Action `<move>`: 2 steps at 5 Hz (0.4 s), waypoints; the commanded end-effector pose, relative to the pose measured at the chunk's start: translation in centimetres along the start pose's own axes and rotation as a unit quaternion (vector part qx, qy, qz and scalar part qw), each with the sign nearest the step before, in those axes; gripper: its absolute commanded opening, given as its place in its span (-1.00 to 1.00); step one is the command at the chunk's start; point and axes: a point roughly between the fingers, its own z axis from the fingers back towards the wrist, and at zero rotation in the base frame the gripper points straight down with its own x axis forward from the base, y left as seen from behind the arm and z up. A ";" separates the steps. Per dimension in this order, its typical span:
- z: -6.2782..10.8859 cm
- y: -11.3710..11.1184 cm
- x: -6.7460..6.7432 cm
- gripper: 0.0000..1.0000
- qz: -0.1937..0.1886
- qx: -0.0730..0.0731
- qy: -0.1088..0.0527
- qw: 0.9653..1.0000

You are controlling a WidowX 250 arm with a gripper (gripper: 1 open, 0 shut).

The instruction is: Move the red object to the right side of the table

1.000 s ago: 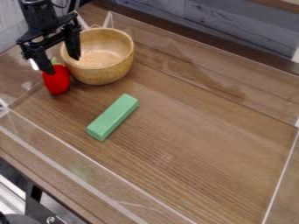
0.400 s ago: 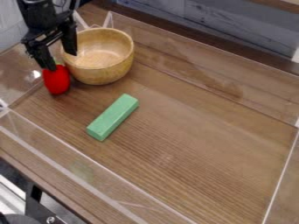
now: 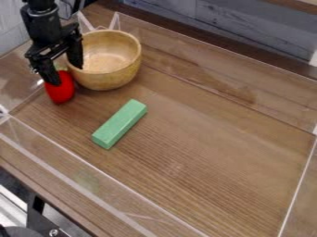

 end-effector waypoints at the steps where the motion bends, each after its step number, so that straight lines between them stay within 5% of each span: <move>1: 1.3 -0.9 1.2 1.00 0.011 -0.020 -0.021 1.000; 2: 0.7 -1.2 0.8 1.00 0.023 -0.020 -0.024 0.999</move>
